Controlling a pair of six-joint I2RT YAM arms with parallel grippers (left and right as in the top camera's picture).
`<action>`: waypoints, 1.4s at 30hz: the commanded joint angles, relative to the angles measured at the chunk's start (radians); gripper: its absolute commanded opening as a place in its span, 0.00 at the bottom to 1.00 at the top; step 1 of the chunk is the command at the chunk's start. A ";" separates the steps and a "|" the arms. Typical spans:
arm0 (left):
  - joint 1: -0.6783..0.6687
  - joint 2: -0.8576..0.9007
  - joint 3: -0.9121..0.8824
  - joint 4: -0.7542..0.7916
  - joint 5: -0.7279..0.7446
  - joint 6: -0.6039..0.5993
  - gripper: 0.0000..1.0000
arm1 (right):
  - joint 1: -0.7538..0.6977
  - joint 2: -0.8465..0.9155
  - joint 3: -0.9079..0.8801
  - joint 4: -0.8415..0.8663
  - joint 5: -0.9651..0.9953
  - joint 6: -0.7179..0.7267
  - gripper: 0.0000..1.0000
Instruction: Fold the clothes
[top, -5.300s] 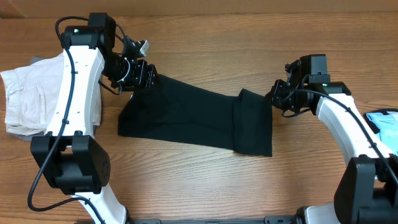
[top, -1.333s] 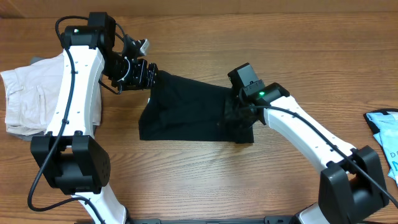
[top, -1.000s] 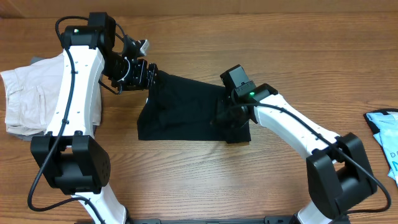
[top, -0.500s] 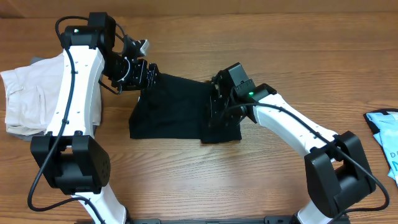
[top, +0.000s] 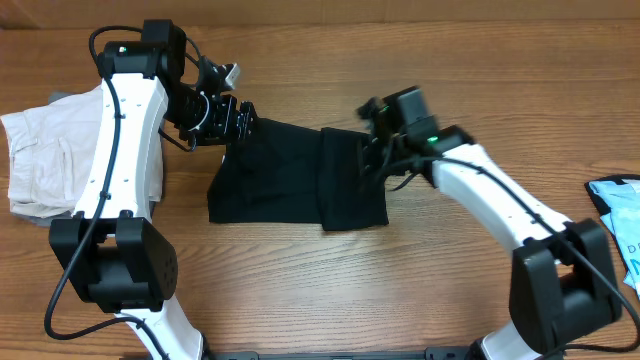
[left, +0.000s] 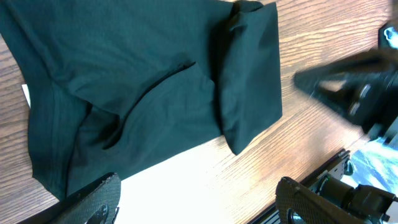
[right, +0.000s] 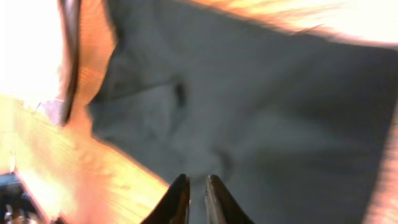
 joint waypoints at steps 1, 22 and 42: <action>0.003 -0.019 0.018 0.005 0.012 0.030 0.82 | -0.024 0.003 0.018 0.013 0.081 0.134 0.08; 0.003 -0.019 0.018 -0.002 0.012 0.030 0.84 | -0.032 0.194 0.021 0.282 -0.259 0.165 0.11; 0.003 -0.019 0.018 -0.010 0.016 0.030 0.93 | 0.175 0.142 -0.151 0.089 -0.086 0.464 0.10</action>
